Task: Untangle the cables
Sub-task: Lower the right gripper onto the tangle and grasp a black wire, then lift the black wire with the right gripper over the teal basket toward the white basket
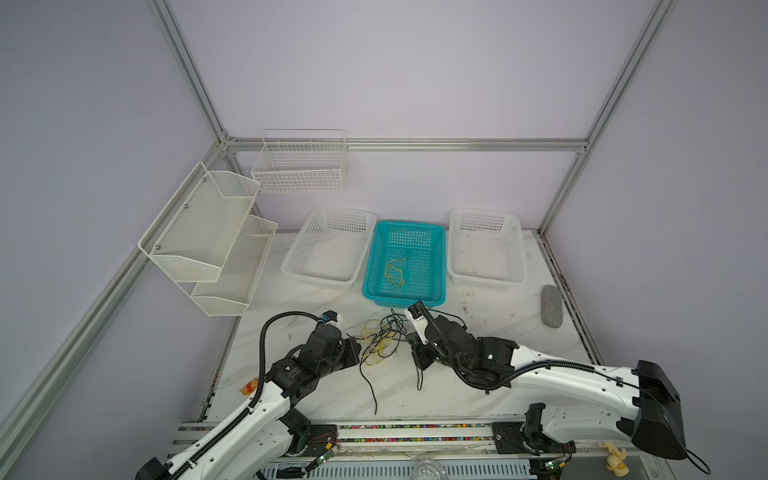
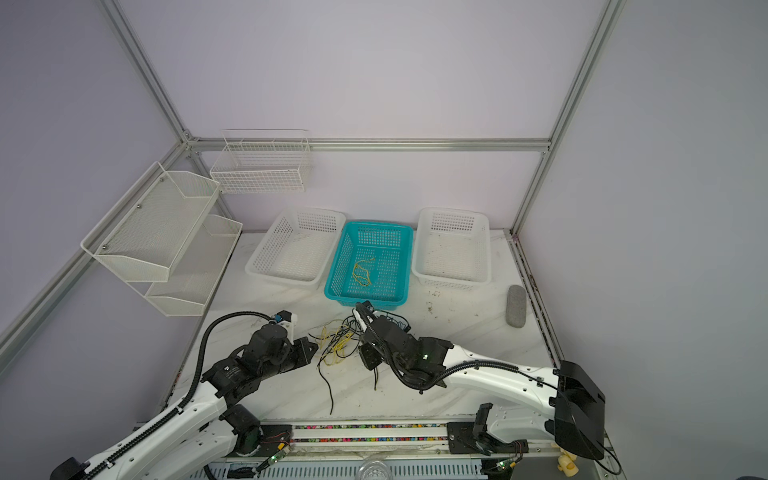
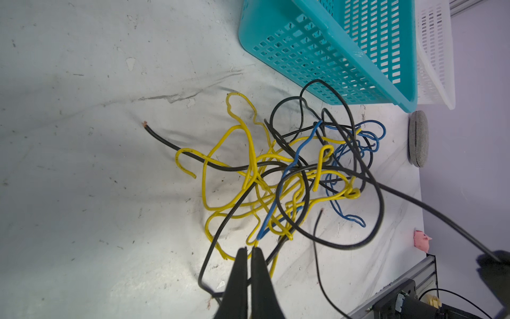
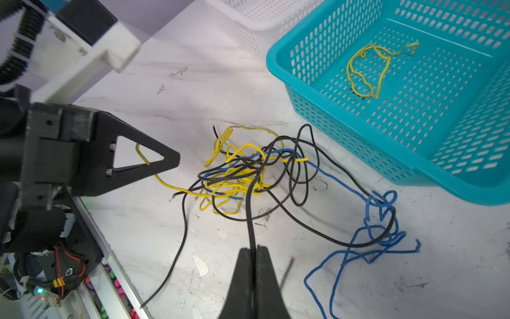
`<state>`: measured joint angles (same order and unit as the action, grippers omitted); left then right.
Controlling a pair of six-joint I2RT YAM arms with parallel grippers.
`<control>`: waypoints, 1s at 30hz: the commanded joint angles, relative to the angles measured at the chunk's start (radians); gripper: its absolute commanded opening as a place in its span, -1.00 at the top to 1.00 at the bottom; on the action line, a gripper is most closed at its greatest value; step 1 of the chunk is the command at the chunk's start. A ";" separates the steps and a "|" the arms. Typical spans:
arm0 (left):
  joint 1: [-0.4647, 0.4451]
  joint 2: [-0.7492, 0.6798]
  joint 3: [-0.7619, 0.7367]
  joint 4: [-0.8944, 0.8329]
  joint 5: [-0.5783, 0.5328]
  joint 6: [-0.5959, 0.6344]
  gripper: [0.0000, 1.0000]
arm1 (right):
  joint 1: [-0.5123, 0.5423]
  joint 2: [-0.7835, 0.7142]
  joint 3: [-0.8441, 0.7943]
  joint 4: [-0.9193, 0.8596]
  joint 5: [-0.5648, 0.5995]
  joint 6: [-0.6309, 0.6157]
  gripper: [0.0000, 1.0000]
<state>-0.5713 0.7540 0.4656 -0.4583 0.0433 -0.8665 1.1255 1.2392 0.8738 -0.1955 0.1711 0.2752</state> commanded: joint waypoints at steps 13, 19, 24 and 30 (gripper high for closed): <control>0.006 -0.029 0.003 0.029 -0.017 0.032 1.00 | -0.029 -0.078 0.167 0.005 -0.103 -0.021 1.00; 0.005 -0.013 -0.033 0.061 -0.003 0.015 1.00 | -0.032 -0.074 0.346 -0.008 -0.121 -0.044 1.00; 0.005 -0.021 -0.063 0.064 -0.008 0.012 1.00 | -0.032 -0.068 0.487 -0.053 -0.089 -0.072 1.00; 0.007 -0.006 -0.083 0.085 -0.011 0.014 1.00 | -0.033 -0.103 0.623 -0.063 0.078 -0.099 1.00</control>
<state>-0.5713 0.7429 0.4187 -0.4290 0.0372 -0.8532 1.0977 1.1690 1.4368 -0.2451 0.1364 0.2108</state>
